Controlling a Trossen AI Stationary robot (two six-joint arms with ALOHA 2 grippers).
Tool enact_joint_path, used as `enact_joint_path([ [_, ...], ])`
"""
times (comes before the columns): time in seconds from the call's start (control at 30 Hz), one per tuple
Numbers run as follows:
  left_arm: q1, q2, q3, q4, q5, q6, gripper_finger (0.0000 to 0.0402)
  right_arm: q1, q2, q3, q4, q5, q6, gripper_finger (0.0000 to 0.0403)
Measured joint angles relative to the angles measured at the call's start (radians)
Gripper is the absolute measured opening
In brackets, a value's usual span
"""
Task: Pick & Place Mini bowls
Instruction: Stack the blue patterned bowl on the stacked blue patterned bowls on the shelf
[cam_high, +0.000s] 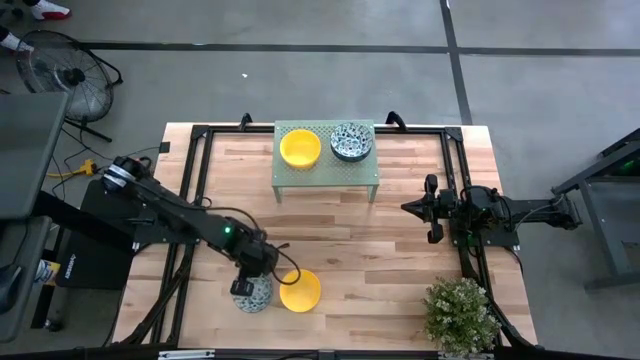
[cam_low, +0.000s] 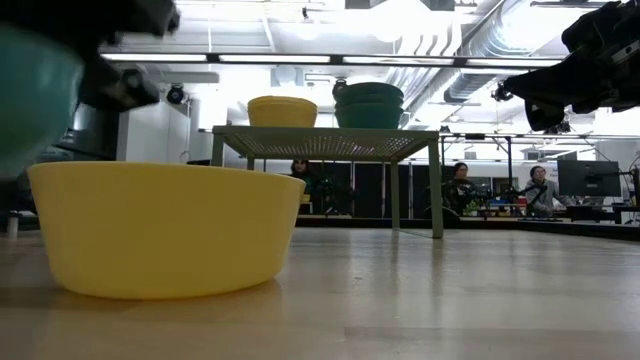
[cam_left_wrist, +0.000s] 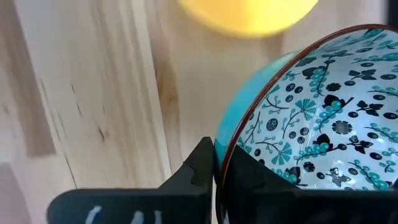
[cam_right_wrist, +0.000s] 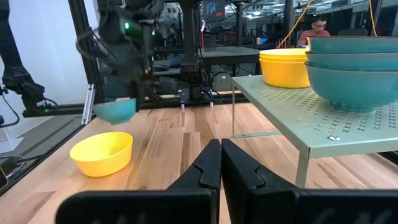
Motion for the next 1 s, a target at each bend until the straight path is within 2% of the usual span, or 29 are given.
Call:
enact_joint_path([
  [0.37, 0.08, -0.116, 0.084, 0.004, -0.032, 0.216, 0.0006, 0.0, 0.0, 0.0, 0.0, 0.0, 0.0, 0.0],
  [0.53, 0.117, -0.127, 0.148, 0.019, -0.101, 0.277, 0.0005, 0.0, 0.0, 0.0, 0.0, 0.0, 0.0, 0.0],
  [0.67, 0.113, -0.127, 0.188, 0.044, -0.227, 0.285, 0.0005, 0.0, 0.0, 0.0, 0.0, 0.0, 0.0, 0.0],
  [1.0, 0.113, -0.127, 0.189, 0.319, -0.551, 0.294, 0.0005, 0.0, 0.0, 0.0, 0.0, 0.0, 0.0, 0.0],
])
